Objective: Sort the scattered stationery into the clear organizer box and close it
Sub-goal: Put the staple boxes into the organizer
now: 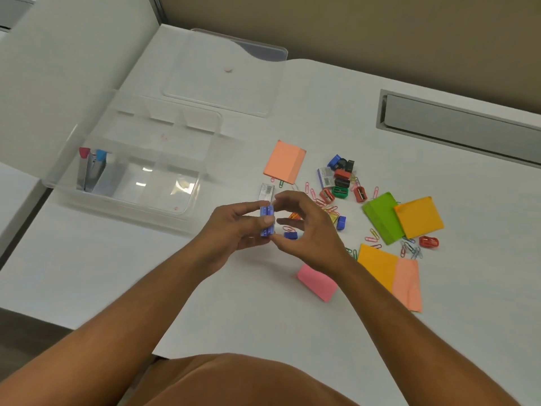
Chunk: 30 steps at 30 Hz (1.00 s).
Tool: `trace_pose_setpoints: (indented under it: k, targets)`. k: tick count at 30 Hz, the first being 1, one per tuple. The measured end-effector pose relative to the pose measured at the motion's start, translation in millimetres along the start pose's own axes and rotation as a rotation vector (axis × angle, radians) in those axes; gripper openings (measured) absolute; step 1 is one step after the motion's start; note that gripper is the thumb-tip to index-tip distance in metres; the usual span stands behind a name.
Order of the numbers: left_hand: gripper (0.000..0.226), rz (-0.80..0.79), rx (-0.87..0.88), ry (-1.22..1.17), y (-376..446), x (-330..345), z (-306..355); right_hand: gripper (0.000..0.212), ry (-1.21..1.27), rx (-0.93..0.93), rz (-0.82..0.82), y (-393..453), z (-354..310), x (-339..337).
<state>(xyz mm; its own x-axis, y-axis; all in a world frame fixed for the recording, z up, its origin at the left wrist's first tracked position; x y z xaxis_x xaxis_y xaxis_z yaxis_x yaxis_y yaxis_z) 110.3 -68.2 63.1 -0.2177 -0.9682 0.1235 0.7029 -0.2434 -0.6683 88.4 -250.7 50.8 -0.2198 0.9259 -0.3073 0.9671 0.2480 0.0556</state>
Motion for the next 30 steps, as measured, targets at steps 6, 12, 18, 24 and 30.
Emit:
trace_pose_setpoints:
  k: [6, 12, 18, 24, 30]
  targets:
    - [0.039, 0.096, -0.046, -0.07, 6, -6, -8, 0.049, -0.267, -0.003, 0.004, 35, 9, -41]
    - [0.043, 0.148, -0.076, -0.074, 9, -6, -18, 0.047, -0.996, 0.211, 0.062, 87, 54, -89]
    - [0.042, 0.144, -0.059, -0.089, 8, -10, -23, 0.029, -1.267, 0.257, 0.008, 88, 66, -66]
    - [0.04, 0.165, -0.053, -0.093, 5, -17, -22, 0.027, -0.772, 0.128, 0.22, 87, 36, -50]
    - [0.034, 0.2, -0.065, -0.115, 2, -26, -23, 0.026, -0.683, 0.191, -0.001, 100, 13, 6]
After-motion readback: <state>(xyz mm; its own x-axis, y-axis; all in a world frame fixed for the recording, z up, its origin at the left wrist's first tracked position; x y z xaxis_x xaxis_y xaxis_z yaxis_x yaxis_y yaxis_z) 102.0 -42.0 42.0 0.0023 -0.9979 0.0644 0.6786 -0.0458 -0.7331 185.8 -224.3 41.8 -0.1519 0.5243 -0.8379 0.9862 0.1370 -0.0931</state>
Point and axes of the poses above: each hand's wrist, its own y-axis towards the middle knuckle, its own x-axis out of the palm, z = x × y, the point moved 2 cm from there along y, towards the middle knuckle, and after that the axes turned 7 degrees about -x, right-handed, at the moved point
